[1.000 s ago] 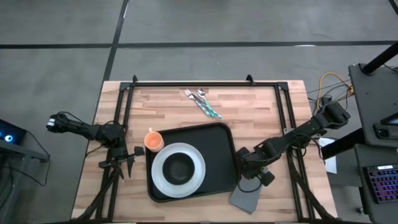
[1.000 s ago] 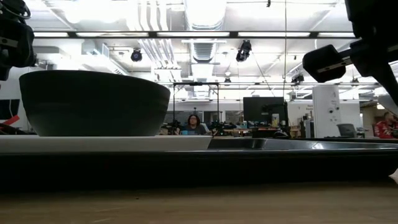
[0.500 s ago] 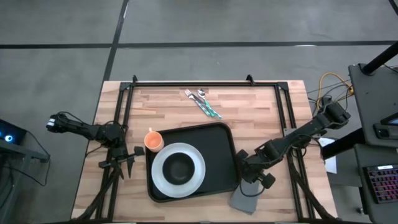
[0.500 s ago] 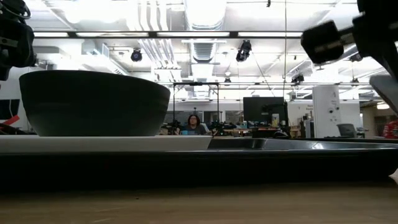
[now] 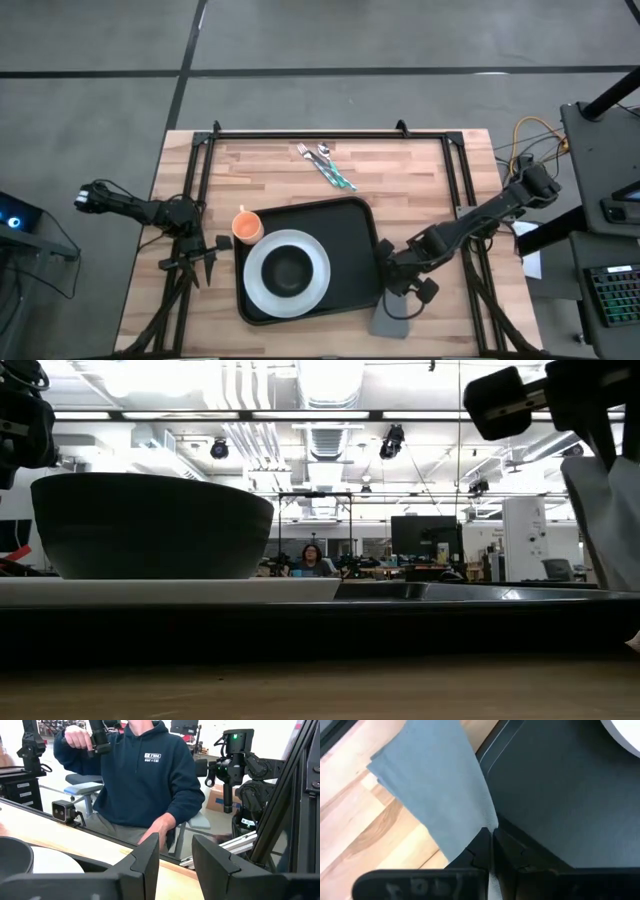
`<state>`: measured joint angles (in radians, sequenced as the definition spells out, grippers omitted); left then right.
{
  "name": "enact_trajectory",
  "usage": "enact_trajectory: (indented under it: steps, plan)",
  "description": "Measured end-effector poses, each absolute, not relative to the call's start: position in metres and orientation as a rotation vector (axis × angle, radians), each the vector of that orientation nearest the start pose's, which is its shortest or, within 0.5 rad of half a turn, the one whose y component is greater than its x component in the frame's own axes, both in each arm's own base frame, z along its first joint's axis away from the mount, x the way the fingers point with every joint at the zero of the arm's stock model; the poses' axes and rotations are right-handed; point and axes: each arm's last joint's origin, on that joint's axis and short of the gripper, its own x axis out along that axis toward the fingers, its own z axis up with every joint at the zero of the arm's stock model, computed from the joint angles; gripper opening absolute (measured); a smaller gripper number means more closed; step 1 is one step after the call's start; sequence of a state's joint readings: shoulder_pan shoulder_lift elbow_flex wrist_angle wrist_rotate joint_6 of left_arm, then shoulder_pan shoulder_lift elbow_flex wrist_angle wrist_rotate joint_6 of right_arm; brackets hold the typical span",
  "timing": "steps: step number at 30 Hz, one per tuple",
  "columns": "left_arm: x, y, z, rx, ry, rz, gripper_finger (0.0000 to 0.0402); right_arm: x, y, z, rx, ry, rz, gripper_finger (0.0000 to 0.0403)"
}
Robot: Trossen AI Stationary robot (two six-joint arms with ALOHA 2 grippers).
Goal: Set up tray
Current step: Put the table gray napkin on the serving tray
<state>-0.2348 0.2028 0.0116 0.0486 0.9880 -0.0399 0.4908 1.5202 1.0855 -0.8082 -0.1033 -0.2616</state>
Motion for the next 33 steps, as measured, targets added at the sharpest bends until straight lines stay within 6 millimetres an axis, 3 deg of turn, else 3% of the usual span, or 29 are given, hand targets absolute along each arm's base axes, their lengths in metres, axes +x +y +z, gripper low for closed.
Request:
enact_trajectory:
  steps: [10,19,27,33]
  plan:
    - [0.088,-0.046,0.157,-0.091,0.166,-1.218,0.0098,0.277,0.148,0.209,-0.621,1.259,0.642,0.0008]
    - [0.088,-0.046,0.157,-0.091,0.165,-1.218,0.0098,0.296,0.147,0.212,-0.699,1.242,0.585,0.0008]
    - [0.088,-0.046,0.157,-0.090,0.165,-1.218,0.0098,0.331,0.132,0.207,-0.723,1.241,0.566,0.0008]
    - [0.088,-0.046,0.157,-0.091,0.166,-1.218,0.0098,0.353,0.116,0.194,-0.840,1.285,0.488,0.0008]
